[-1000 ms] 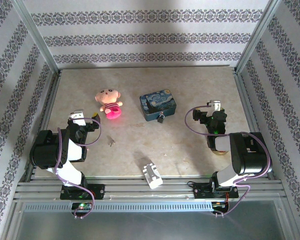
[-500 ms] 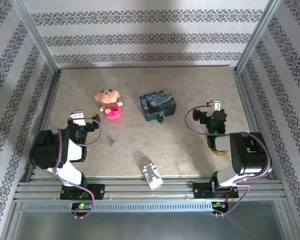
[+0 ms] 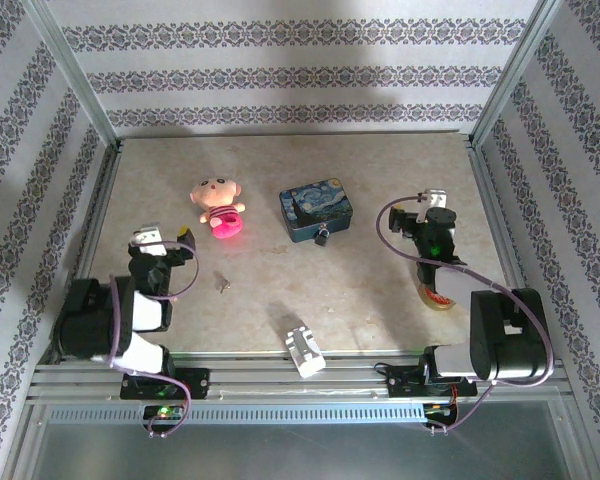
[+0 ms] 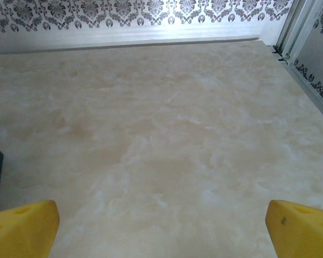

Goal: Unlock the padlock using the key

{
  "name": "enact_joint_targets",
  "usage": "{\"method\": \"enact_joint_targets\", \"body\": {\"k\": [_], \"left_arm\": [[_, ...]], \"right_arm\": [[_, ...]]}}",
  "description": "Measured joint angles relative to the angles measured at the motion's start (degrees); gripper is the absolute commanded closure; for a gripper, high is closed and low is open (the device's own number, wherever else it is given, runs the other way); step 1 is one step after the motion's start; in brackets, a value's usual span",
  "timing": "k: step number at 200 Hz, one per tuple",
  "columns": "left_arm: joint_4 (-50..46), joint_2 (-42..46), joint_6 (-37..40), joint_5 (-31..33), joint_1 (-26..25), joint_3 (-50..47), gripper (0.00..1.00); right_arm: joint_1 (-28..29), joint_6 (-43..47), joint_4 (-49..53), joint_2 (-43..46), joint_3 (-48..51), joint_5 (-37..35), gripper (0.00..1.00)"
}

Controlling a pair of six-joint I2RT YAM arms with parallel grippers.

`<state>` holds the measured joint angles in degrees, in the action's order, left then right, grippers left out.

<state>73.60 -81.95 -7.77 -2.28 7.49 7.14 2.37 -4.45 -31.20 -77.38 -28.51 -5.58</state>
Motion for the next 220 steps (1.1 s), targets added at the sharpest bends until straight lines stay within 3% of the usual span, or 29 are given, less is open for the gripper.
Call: {"method": "enact_joint_targets", "body": {"k": [34,72,128,175,220], "left_arm": [[-22.36,23.21,-4.63,2.62,0.00,5.90,0.01],[-39.26,36.15,-12.94,2.95,-0.02,11.04,0.01],[-66.62,41.31,-22.86,0.39,-2.89,13.88,0.01],[-87.14,46.36,-26.45,0.00,-13.64,20.09,0.00],[-100.39,42.60,-30.25,1.03,-21.44,21.33,0.19]], "right_arm": [[7.10,0.57,6.32,3.17,-1.40,-5.22,0.02],[15.74,1.66,13.07,4.68,-4.92,-11.56,0.02],[28.04,0.20,21.86,2.58,-12.83,-18.23,0.02],[35.89,-5.55,30.80,-4.94,-21.00,-19.43,0.06],[38.66,-10.75,40.98,-10.43,-28.96,-16.35,0.14]]}}
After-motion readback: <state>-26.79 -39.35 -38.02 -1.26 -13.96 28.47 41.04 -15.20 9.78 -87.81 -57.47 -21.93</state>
